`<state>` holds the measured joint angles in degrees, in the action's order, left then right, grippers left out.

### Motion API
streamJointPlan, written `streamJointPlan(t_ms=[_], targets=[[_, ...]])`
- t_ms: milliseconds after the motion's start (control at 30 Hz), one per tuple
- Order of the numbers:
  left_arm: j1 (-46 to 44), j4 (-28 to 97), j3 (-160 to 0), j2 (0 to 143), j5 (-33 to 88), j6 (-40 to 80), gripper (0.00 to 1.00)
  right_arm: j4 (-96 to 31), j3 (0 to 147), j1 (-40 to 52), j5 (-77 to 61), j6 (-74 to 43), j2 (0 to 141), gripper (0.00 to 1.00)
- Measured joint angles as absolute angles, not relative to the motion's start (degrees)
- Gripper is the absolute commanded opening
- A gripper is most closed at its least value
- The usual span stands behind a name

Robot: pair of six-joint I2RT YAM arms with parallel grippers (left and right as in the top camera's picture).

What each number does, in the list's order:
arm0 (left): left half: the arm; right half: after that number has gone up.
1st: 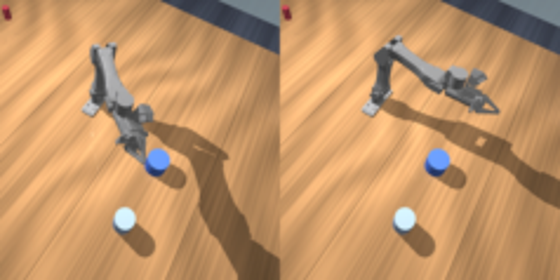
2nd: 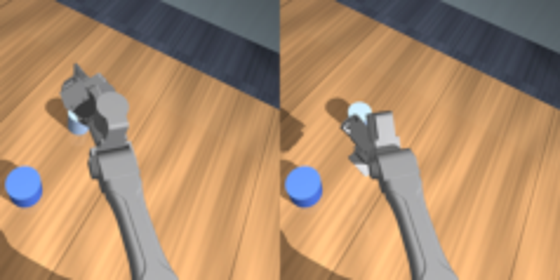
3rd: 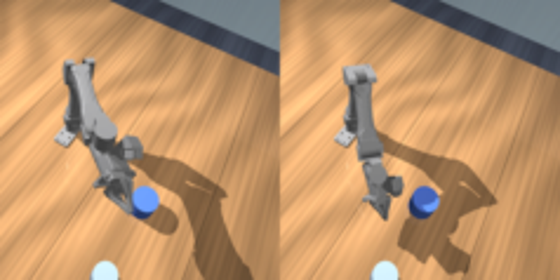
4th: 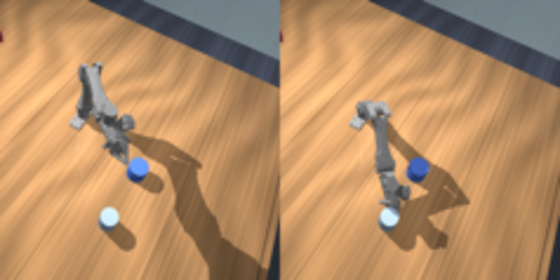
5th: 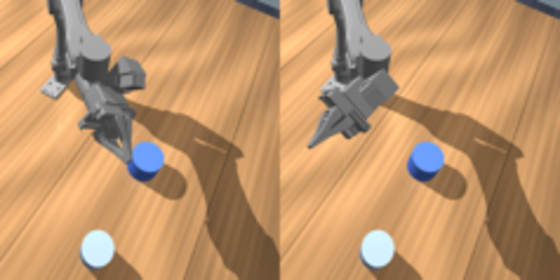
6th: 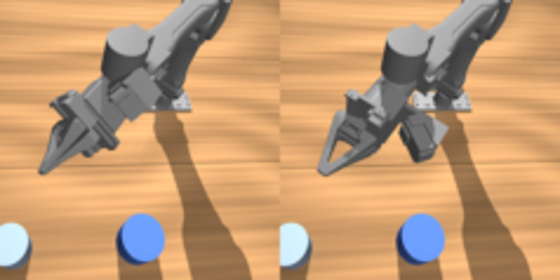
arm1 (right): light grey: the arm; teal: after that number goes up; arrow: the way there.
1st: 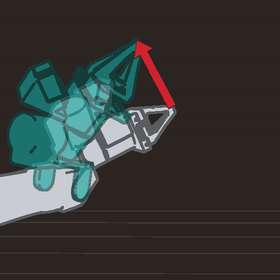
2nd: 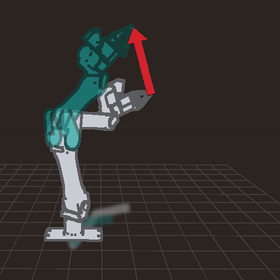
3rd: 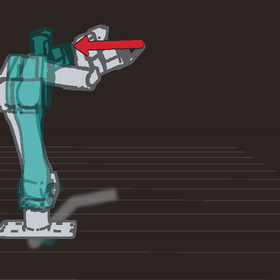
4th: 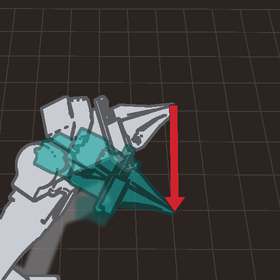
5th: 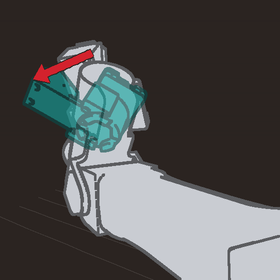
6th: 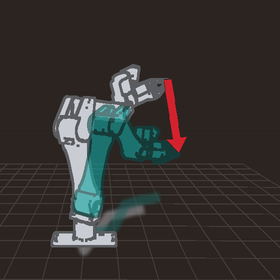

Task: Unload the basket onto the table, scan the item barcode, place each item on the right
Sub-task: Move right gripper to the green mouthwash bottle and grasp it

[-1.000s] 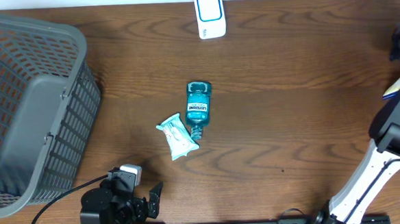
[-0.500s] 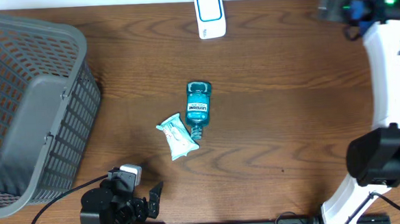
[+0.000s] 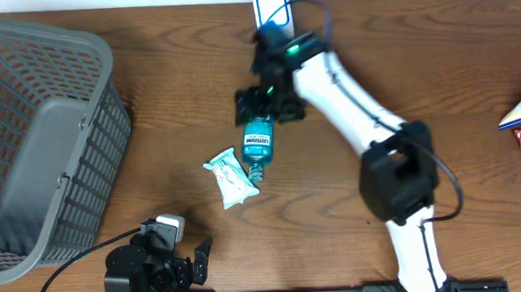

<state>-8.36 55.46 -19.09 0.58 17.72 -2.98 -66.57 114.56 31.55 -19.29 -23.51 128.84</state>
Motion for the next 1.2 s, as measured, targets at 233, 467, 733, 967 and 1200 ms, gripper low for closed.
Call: streamJointPlan(t_ms=[233,467,733,967,1200], targets=[[-8.4,55.4,-19.1,0.6,17.7,-3.0,0.99,-74.5,114.5,40.2,-4.0,-36.3,129.0,0.99],[-8.4,55.5,-19.1,0.6,17.7,-3.0,0.99,-74.4,114.5,47.1,3.3,-41.0,129.0,0.81],[-8.4,55.5,-19.1,0.6,17.7,-3.0,0.99,-75.4,114.5,47.4,4.8,-42.7,133.5,0.80],[-8.4,55.5,-19.1,0.6,17.7,-3.0,0.99,-75.1,113.5,47.5,4.8,-43.9,135.9,0.62],[-8.4,55.4,-19.1,0.6,17.7,-3.0,0.99,-70.3,109.4,47.7,4.1,-44.9,135.7,0.33]])
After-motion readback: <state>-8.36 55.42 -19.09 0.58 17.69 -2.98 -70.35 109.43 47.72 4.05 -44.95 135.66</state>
